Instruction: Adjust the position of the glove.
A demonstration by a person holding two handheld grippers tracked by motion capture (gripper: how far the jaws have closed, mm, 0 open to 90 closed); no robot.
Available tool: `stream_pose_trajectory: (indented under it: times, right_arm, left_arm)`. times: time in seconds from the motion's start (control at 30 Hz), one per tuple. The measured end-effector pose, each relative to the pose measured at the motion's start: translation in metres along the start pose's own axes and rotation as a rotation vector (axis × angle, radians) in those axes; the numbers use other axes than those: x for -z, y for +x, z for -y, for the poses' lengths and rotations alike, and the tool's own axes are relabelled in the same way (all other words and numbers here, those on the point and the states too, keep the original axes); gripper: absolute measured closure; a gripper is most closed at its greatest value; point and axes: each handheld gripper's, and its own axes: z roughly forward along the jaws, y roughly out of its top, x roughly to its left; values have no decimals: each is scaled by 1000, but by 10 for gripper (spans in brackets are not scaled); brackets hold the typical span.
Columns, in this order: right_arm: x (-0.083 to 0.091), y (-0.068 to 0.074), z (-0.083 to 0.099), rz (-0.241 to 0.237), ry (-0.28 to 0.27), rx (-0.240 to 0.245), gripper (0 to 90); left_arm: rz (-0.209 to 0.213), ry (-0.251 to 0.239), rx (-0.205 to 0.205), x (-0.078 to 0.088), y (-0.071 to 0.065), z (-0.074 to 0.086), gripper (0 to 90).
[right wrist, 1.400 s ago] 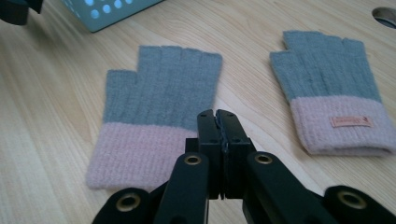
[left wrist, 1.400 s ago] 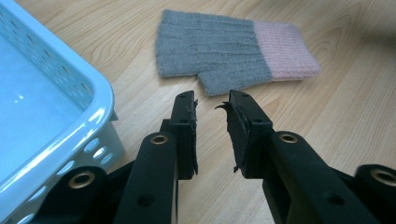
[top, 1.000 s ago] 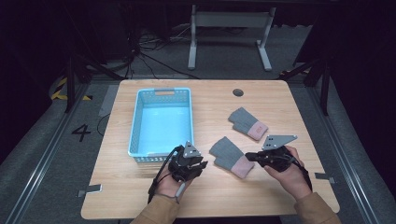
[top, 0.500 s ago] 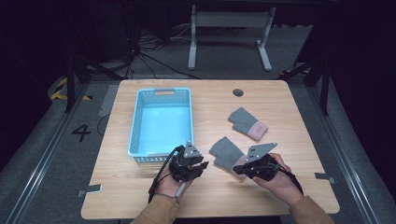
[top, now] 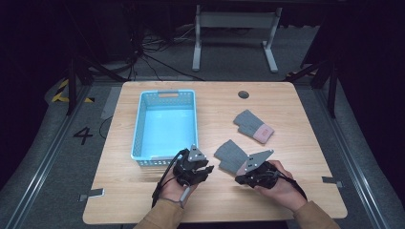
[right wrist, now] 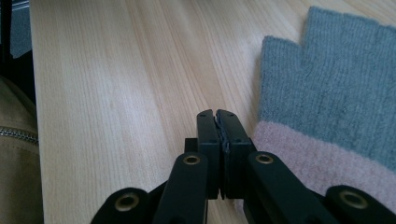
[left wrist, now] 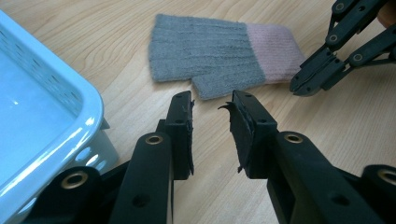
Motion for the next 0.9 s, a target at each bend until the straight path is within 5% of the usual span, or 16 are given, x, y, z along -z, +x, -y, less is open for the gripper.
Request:
stream_pose_trajectory:
  times: [0.9]
  right_arm:
    - [6,-12,19,56,45,-75,895]
  left_arm:
    - [29,5,-23,-8,-2,-7,681]
